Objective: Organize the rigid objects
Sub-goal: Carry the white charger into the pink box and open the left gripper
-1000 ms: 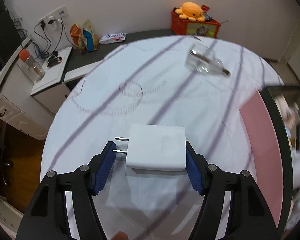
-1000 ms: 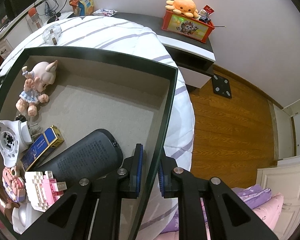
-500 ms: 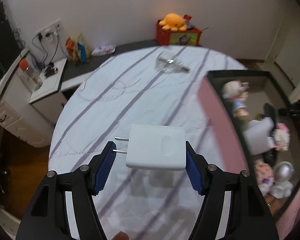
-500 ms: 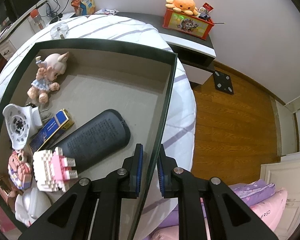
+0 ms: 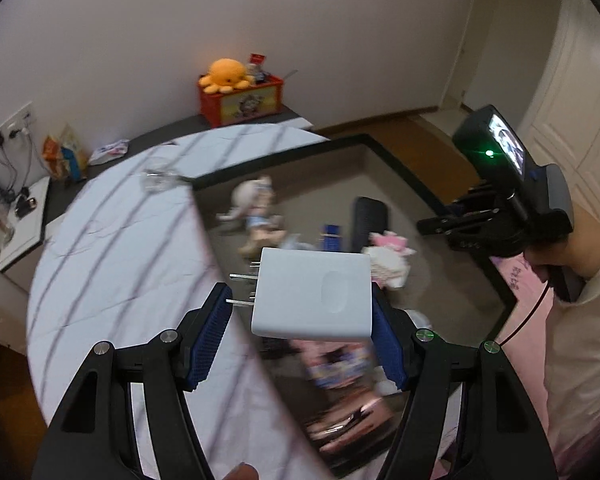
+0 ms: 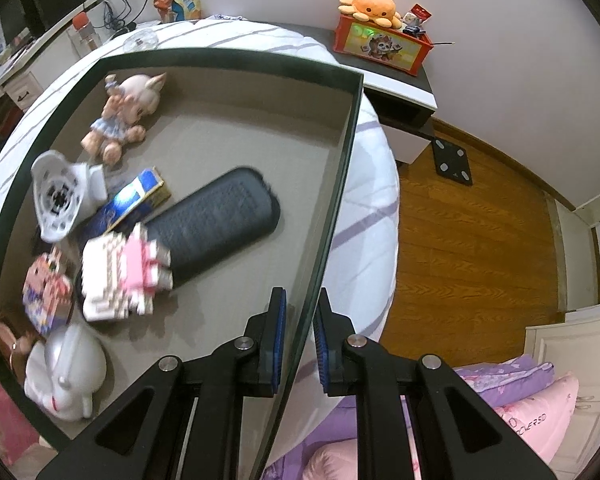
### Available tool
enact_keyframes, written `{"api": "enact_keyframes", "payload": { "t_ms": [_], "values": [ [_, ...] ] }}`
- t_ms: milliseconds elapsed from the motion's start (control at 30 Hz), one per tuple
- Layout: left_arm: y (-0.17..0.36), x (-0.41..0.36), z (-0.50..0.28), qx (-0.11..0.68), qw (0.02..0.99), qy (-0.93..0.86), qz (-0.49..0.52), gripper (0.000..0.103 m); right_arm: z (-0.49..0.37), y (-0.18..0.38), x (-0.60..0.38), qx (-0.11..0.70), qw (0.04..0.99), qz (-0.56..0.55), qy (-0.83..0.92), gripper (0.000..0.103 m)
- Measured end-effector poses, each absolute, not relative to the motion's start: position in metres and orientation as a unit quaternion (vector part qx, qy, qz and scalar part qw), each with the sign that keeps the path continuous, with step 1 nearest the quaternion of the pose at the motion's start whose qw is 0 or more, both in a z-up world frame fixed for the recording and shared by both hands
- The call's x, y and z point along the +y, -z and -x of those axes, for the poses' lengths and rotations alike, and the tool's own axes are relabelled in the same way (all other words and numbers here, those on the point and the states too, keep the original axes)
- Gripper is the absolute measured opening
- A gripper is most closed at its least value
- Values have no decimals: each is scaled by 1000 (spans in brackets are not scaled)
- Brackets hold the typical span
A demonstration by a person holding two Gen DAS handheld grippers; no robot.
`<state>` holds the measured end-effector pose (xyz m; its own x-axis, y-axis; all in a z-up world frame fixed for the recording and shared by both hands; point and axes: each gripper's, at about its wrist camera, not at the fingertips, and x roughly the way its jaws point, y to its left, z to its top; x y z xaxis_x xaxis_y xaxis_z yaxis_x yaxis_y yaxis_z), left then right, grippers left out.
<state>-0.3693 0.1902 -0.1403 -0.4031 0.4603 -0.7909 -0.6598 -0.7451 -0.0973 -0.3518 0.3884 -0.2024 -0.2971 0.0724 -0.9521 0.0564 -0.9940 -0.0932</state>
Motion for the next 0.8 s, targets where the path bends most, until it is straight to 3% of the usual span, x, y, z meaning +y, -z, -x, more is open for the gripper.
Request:
{"api": "enact_keyframes", "payload": {
  "t_ms": [333,633,800],
  "values": [
    [165,269,330,162,385,-788,452,68,337,205,392,-45,-10,591,-806,14],
    [180,292,314,190,381,-778,462,68,341,206,393,-43,-10,590,-806,13],
    [170,286,311,176,387,-783,453,78,342,206,393,-48,-9,591,-805,13]
  ]
}}
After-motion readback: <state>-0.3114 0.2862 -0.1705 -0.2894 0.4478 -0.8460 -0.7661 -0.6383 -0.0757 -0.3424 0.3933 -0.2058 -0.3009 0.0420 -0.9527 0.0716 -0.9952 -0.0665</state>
